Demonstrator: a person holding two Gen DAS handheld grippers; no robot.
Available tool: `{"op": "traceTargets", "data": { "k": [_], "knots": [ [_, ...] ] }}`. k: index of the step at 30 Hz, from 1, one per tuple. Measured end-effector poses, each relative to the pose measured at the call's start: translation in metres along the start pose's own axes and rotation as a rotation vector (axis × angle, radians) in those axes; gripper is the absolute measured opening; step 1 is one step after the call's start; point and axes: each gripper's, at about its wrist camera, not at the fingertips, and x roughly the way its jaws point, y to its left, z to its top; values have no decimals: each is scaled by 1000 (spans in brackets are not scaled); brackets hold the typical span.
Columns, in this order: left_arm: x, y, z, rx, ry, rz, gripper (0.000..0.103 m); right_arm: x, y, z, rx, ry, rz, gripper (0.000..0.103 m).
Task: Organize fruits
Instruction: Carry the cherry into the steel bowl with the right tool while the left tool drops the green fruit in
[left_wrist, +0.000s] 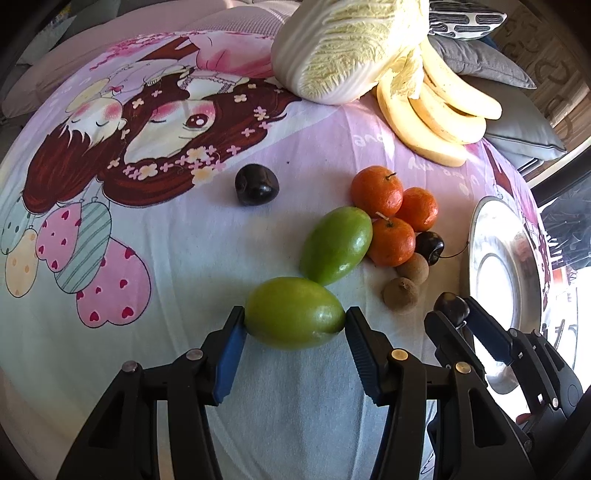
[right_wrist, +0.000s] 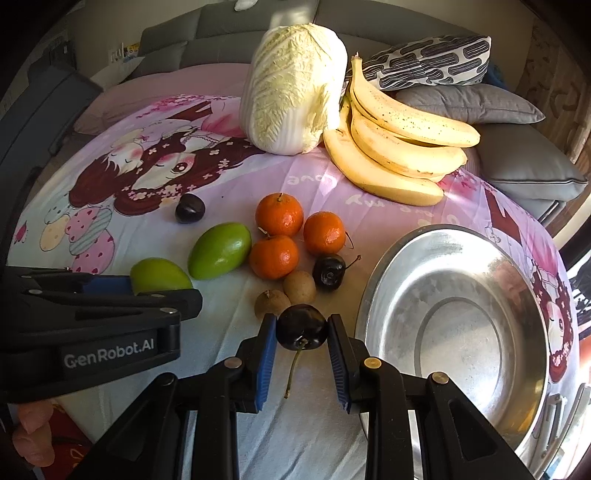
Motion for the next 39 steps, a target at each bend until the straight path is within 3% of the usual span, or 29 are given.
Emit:
{"op": "traceTargets", "data": {
  "k": [15, 25, 39],
  "knots": [
    [-28, -2, -2, 7, -107, 20, 56, -18, -13, 5, 65, -62, 57, 30],
    [-33, -18, 4, 16, -119, 35, 56, -22, -41, 9, 160, -66, 56, 30],
    [-29, -92, 17, 206, -109, 30, 56, -26, -129, 0, 397, -62, -32, 30]
  ]
}}
